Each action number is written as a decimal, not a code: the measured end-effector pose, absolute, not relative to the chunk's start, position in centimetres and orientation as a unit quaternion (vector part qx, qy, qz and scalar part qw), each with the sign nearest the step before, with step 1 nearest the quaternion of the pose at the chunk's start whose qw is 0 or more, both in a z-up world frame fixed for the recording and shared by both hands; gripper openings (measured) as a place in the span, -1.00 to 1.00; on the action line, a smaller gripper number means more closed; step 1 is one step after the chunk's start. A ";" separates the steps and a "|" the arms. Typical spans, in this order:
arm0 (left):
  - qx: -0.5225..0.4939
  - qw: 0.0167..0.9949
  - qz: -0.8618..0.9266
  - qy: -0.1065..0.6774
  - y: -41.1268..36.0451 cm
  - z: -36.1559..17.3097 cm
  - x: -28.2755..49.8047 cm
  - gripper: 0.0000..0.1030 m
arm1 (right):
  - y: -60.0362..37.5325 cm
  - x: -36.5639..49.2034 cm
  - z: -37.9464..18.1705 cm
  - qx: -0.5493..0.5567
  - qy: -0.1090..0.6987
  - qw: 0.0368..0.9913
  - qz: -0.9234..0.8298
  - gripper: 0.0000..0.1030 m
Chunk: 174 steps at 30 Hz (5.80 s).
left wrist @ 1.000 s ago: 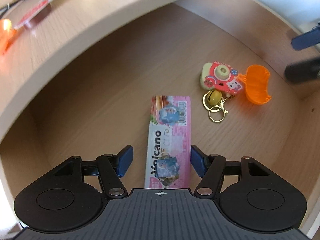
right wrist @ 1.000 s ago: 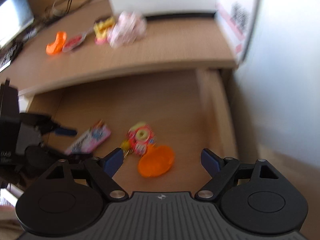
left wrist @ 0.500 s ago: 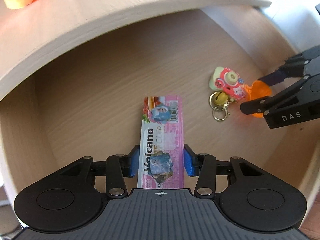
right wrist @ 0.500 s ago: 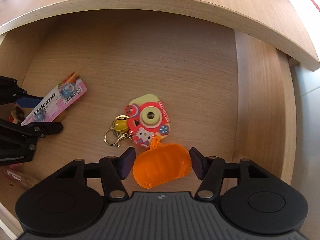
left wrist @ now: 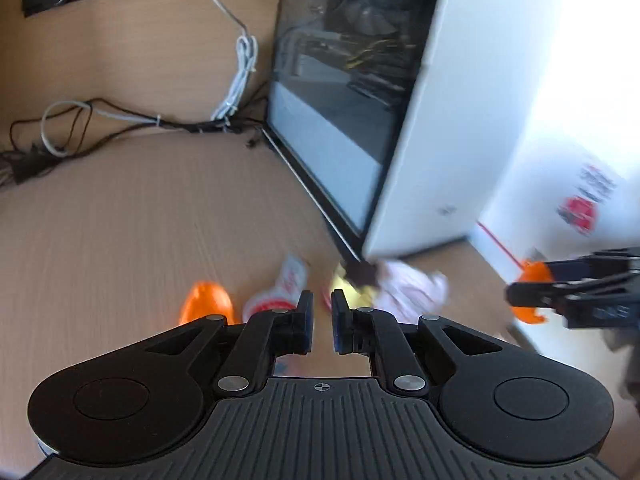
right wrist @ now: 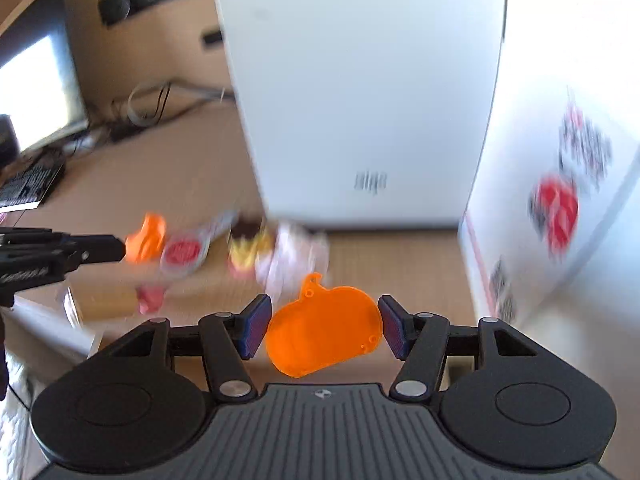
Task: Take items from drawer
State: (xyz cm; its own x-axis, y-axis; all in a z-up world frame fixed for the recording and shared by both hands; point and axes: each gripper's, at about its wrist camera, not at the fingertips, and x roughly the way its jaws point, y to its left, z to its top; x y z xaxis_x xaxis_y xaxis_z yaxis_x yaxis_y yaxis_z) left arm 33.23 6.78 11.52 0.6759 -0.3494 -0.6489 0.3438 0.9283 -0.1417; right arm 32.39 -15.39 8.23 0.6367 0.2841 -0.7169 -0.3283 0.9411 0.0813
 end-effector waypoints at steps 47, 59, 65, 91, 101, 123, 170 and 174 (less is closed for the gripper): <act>-0.077 0.873 -0.146 0.459 13.5 4.7 28.4 -0.67 | -17.5 27.0 0.4 -0.026 0.453 0.867 0.203 0.47; 0.025 0.801 -0.233 0.551 10.0 0.7 23.7 -0.65 | -14.4 27.8 -4.5 -0.036 0.566 0.794 0.218 0.49; 0.005 0.825 -0.176 0.536 13.4 1.4 22.2 -0.65 | -6.4 26.5 -7.4 -0.041 0.637 0.700 0.321 0.51; -0.097 0.839 -0.184 0.503 18.2 2.5 21.0 -0.65 | -1.6 27.4 -9.8 -0.106 0.714 0.617 0.313 0.57; -0.071 0.835 -0.187 0.512 17.2 3.0 21.2 -0.65 | 0.5 24.2 -11.8 -0.194 0.702 0.599 0.332 -0.54; 0.257 0.711 -0.173 0.631 5.1 -5.7 22.3 -0.55 | -11.0 27.9 -7.1 -0.031 0.622 0.742 0.247 0.15; -0.061 0.808 -0.182 0.557 11.5 0.0 23.4 -0.36 | -3.7 29.3 -8.9 -0.104 0.584 0.742 0.313 0.46; -0.063 0.807 -0.186 0.557 12.1 0.3 22.6 -0.36 | -2.0 30.0 -10.3 -0.113 0.602 0.731 0.300 0.30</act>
State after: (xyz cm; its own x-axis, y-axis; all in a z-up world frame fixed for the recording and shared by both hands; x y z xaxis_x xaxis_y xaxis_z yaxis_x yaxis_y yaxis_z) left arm 22.60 12.12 0.28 0.3095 -0.3715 -0.8753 0.2300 0.9224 -0.3102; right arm 29.97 -2.03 -10.25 0.0955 0.3028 -0.9483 -0.5752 0.7943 0.1957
